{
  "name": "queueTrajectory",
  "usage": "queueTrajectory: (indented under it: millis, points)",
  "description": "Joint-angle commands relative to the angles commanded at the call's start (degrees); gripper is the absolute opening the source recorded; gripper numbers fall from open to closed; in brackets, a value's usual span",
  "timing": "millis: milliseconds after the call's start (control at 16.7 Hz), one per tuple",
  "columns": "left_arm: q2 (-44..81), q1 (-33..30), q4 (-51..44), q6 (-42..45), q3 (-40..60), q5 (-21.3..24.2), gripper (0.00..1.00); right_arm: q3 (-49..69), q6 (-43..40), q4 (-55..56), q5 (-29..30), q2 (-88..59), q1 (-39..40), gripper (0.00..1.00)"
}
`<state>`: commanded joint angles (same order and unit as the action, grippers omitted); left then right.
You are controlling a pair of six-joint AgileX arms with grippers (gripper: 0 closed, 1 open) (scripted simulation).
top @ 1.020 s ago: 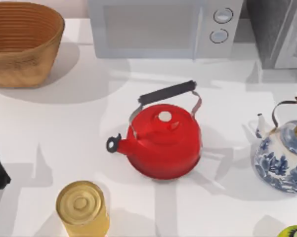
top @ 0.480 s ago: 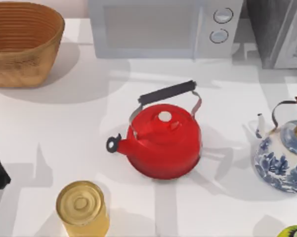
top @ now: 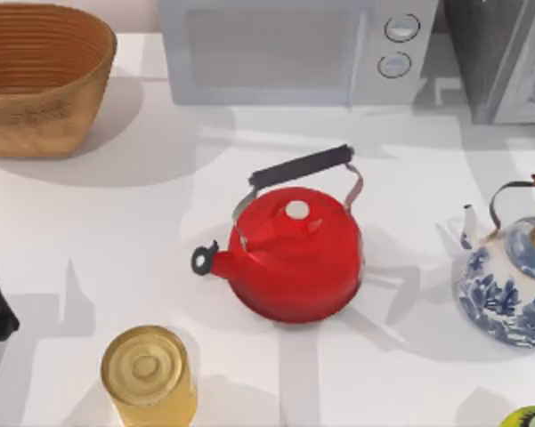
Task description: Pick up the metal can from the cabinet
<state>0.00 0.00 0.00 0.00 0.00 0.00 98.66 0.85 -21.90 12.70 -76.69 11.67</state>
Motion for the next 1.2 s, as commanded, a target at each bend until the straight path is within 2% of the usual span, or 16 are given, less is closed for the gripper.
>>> queueTrajectory:
  millis: [360,660,1200]
  points:
    - [0.0,0.0,0.0,0.0,0.0,0.0,1.0,-3.7,-0.2,7.1,5.4,-3.2,5.0,1.0]
    - [0.0,0.0,0.0,0.0,0.0,0.0,1.0,-2.7,-0.2,7.0,5.0,-3.9,4.6,1.0]
    - [0.0,0.0,0.0,0.0,0.0,0.0,1.0,7.5,-0.2,8.0,2.3,-15.3,1.7,1.0]
